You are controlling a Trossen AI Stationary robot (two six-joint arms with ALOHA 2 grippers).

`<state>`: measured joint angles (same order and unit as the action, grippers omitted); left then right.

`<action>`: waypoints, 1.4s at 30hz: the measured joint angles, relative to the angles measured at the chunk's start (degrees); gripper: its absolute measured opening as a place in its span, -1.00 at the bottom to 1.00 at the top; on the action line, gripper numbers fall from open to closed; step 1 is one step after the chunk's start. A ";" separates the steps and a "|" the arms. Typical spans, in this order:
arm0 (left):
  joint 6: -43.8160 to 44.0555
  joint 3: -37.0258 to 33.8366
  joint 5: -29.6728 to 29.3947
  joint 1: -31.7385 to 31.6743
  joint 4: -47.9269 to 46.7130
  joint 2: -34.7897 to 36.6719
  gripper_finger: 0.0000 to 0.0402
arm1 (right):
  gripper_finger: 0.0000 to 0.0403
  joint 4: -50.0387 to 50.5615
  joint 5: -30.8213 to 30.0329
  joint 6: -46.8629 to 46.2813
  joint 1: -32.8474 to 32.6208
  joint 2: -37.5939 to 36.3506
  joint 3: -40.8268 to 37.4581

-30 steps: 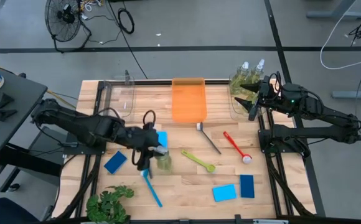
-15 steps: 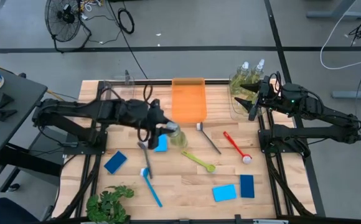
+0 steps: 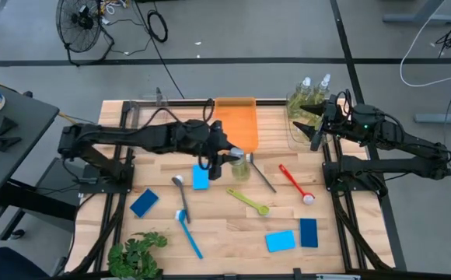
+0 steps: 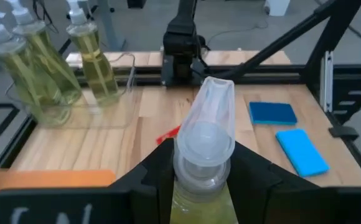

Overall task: Pick & Place Kitchen Sink Supplies
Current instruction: Put the yellow dish soap into the right transparent bin

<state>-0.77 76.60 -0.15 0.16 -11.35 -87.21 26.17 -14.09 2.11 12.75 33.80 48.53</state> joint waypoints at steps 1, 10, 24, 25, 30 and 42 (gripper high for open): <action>-0.55 0.00 0.36 -0.18 0.71 -0.77 -0.40 | 0.46 0.00 0.00 0.00 0.00 0.00 0.00; -1.91 -0.02 3.48 -1.55 6.05 -6.85 -0.40 | 0.46 0.02 -3.45 -0.02 0.02 0.00 0.00; -4.94 -0.04 3.52 -1.71 7.34 -10.31 -0.40 | 0.46 -0.01 -3.45 -0.09 0.00 0.03 0.00; -4.97 -0.04 3.52 -1.82 7.24 -10.39 -0.40 | 0.46 -0.02 -3.45 -0.09 0.01 0.03 0.00; -5.05 -0.04 3.29 -1.94 7.12 -10.50 -0.34 | 0.46 -0.02 -3.45 -0.09 0.00 0.02 0.00; -2.10 -0.01 3.59 -1.94 7.32 -10.47 -0.25 | 0.46 -0.04 -3.11 -0.11 0.00 0.02 0.00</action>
<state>-2.87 76.58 3.44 -1.78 -4.03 -97.68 26.13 -17.20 2.00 12.75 33.82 48.53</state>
